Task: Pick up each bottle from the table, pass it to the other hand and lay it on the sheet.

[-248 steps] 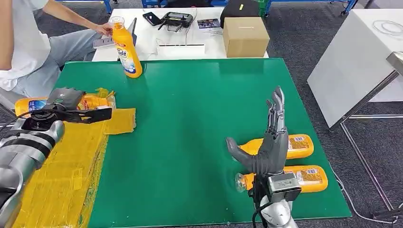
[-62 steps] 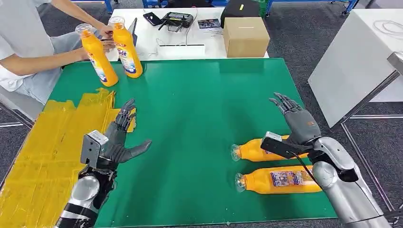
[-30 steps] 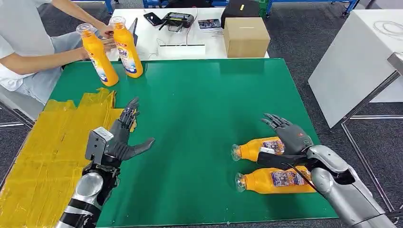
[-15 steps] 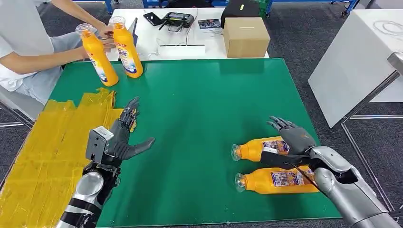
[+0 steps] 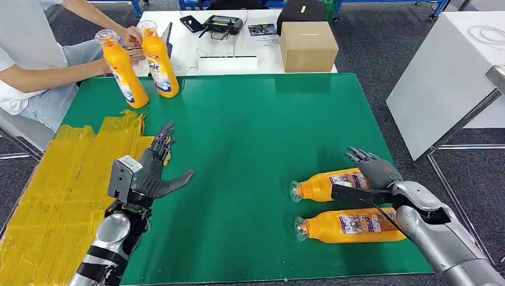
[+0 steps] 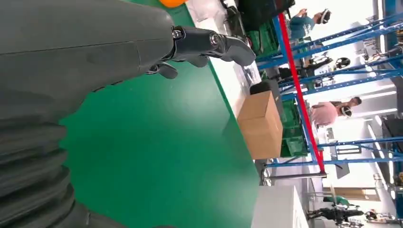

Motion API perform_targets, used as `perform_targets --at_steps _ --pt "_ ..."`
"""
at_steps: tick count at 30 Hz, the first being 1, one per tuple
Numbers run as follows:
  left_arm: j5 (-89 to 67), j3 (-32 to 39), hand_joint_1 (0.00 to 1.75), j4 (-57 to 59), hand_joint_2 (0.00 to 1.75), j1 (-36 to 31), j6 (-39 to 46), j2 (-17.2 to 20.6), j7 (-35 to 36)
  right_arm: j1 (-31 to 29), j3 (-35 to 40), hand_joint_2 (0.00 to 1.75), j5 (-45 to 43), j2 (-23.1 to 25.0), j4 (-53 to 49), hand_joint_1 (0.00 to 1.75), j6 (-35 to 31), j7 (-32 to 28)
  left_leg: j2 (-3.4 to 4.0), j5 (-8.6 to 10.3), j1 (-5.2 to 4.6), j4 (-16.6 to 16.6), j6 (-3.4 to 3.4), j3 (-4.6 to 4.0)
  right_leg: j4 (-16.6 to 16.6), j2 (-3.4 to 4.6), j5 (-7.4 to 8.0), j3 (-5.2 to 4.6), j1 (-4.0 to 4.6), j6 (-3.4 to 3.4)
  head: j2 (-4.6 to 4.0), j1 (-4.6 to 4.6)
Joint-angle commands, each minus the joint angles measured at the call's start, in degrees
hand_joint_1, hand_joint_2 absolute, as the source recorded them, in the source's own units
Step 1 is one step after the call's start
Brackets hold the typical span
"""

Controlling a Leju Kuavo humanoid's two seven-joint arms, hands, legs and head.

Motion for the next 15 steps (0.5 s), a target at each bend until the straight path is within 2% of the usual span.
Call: perform_targets --at_steps 1,15 --pt "0.6 -0.4 0.00 4.9 1.75 -3.0 0.2 0.1 0.4 -6.0 3.1 1.75 0.2 1.9 9.3 0.00 0.5 0.4 0.08 -0.05 0.05 0.0 -0.04 0.19 -0.1 0.11 0.01 0.18 0.05 -0.07 0.00 0.00" --pt "0.7 -0.6 0.00 5.1 1.75 -3.2 0.2 0.1 0.4 -6.3 4.0 1.75 0.5 2.4 12.1 0.00 0.8 0.3 0.07 -0.04 0.04 0.0 -0.04 0.18 -0.1 0.10 0.01 0.18 0.04 -0.07 0.00 0.00"
